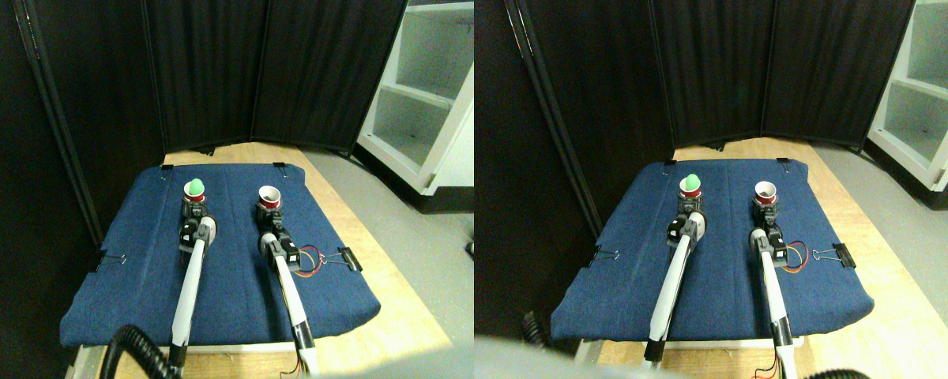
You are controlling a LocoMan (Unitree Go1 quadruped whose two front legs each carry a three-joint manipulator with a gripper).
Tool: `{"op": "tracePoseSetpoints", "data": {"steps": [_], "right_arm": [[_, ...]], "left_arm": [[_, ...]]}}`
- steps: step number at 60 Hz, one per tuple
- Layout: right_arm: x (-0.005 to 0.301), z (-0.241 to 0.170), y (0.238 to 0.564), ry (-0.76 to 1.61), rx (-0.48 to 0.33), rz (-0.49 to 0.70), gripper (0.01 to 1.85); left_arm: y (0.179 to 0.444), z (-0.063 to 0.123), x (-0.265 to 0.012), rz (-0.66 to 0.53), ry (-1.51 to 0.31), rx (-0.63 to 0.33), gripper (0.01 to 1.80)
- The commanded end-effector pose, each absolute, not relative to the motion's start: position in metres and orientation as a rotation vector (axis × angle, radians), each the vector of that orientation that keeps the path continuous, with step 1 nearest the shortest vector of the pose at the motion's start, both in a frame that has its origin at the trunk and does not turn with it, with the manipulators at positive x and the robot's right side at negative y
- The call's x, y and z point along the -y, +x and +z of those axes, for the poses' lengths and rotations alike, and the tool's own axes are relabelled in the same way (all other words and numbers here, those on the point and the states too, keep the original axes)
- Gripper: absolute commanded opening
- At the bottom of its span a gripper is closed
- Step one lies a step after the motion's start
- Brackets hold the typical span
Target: Pour (bimanual)
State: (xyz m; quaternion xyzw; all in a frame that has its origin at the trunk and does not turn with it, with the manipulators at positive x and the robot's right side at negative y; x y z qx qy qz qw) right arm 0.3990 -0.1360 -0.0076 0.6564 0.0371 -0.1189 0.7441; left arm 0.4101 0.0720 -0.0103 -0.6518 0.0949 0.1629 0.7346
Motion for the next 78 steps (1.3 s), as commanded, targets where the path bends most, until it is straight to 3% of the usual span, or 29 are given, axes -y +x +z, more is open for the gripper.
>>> {"op": "tracePoseSetpoints", "data": {"steps": [1,9,11,13,15,18,22,30,49,56,78], "right_arm": [[0.129,-0.009,0.403,1.493,-0.049,-0.233,0.33],[0.13,-0.007,0.401,1.497,-0.057,-0.243,0.33],[0.13,-0.007,0.401,1.466,-0.063,-0.255,0.34],[0.13,-0.006,0.401,1.508,-0.094,-0.279,0.49],[0.13,-0.006,0.401,1.516,-0.1,-0.279,0.56],[0.131,-0.005,0.4,1.541,-0.162,-0.27,0.87],[0.132,-0.005,0.401,1.537,-0.19,-0.256,1.07],[0.132,-0.006,0.402,1.562,-0.2,-0.25,1.27],[0.132,-0.004,0.402,1.57,-0.201,-0.256,1.35],[0.131,-0.001,0.4,1.564,-0.192,-0.254,1.39],[0.131,0.018,0.391,1.578,-0.159,-0.187,1.44]], "left_arm": [[0.398,-0.032,-0.066,0.441,-1.437,-0.173,0.33],[0.398,-0.031,-0.067,0.437,-1.432,-0.156,0.33],[0.397,-0.03,-0.068,0.431,-1.397,-0.163,0.6],[0.396,-0.028,-0.069,0.414,-1.345,-0.188,0.92],[0.396,-0.028,-0.069,0.412,-1.337,-0.191,0.98],[0.395,-0.027,-0.07,0.4,-1.311,-0.221,1.33],[0.396,-0.025,-0.07,0.402,-1.298,-0.225,1.49],[0.398,-0.024,-0.07,0.388,-1.304,-0.218,1.45],[0.398,-0.022,-0.068,0.39,-1.325,-0.209,1.37],[0.399,-0.022,-0.068,0.365,-1.304,-0.201,1.42],[0.388,-0.004,-0.061,0.303,-1.322,-0.202,1.43]]}}
